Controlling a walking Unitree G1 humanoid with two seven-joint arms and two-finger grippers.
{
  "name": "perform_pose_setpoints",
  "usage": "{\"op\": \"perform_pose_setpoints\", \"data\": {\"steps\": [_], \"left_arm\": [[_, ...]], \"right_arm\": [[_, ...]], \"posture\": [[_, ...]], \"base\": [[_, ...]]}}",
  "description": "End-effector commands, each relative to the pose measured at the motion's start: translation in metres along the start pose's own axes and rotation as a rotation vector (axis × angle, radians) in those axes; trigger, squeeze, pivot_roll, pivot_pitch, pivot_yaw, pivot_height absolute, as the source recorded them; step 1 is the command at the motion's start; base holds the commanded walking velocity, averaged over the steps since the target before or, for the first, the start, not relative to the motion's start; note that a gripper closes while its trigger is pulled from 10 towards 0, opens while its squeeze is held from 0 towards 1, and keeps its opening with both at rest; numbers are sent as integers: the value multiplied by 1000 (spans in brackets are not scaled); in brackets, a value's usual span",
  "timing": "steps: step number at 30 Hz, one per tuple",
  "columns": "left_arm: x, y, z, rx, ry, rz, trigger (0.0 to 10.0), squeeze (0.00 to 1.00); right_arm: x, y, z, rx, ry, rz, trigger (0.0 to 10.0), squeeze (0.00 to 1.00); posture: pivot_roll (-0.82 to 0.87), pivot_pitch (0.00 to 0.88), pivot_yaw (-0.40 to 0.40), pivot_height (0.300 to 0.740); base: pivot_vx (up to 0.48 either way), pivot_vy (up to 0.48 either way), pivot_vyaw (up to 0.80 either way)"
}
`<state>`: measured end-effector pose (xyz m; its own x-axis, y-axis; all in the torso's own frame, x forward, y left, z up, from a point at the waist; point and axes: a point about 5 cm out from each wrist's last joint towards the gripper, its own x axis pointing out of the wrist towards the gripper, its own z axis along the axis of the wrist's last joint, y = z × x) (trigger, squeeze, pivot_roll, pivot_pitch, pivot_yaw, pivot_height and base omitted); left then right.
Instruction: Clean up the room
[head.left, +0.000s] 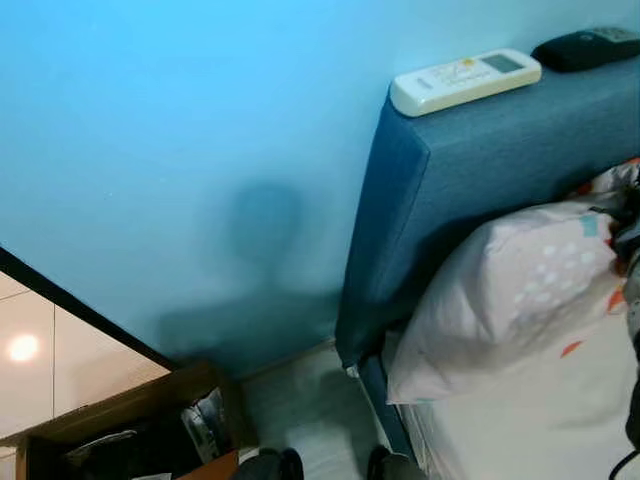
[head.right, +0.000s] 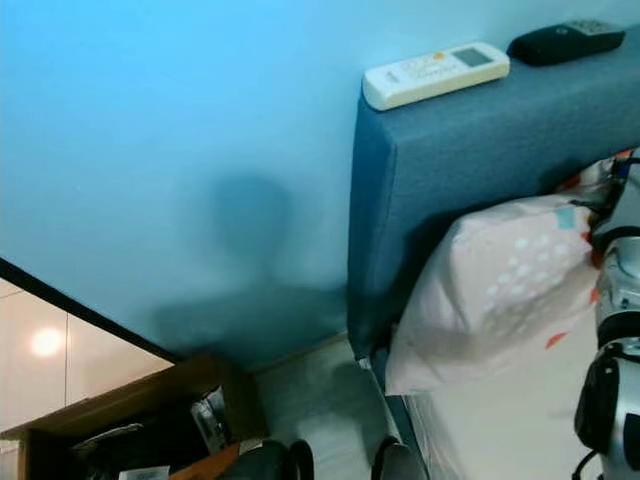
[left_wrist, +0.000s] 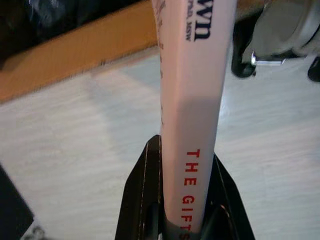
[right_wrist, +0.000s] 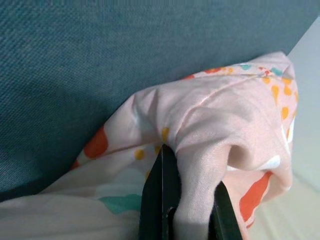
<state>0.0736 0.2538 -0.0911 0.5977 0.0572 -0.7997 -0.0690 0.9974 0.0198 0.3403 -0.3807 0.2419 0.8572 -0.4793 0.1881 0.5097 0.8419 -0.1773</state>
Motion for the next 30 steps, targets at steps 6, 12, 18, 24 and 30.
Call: {"op": "perform_pose_setpoints", "data": {"steps": [6, 12, 18, 24, 30], "left_arm": [[-19, 18, -21, 1, 48, 32, 10000, 0], [-21, 19, -22, 3, 47, 28, 10000, 0], [-20, 18, -21, 8, 46, 21, 10000, 0], [-21, 18, -21, 11, 43, 16, 10000, 0], [-30, 25, -26, 19, 41, 20, 10000, 0]], "right_arm": [[3, -40, 29, -94, -86, -100, 10000, 0], [1, -66, 37, -113, -97, -168, 10000, 0], [-2, -76, 40, -115, -108, -183, 10000, 0], [-2, -72, 35, -117, -100, -164, 10000, 0], [-11, -36, -15, -70, 12, -92, 10000, 0]], "posture": [[172, 389, 55, 708], [162, 394, 55, 708], [157, 398, 62, 708], [164, 404, 70, 708], [180, 435, 72, 708]], "base": [[0, 0, 0], [0, 0, 0], [0, 0, 0], [0, 0, 0], [0, 0, 0]]}}
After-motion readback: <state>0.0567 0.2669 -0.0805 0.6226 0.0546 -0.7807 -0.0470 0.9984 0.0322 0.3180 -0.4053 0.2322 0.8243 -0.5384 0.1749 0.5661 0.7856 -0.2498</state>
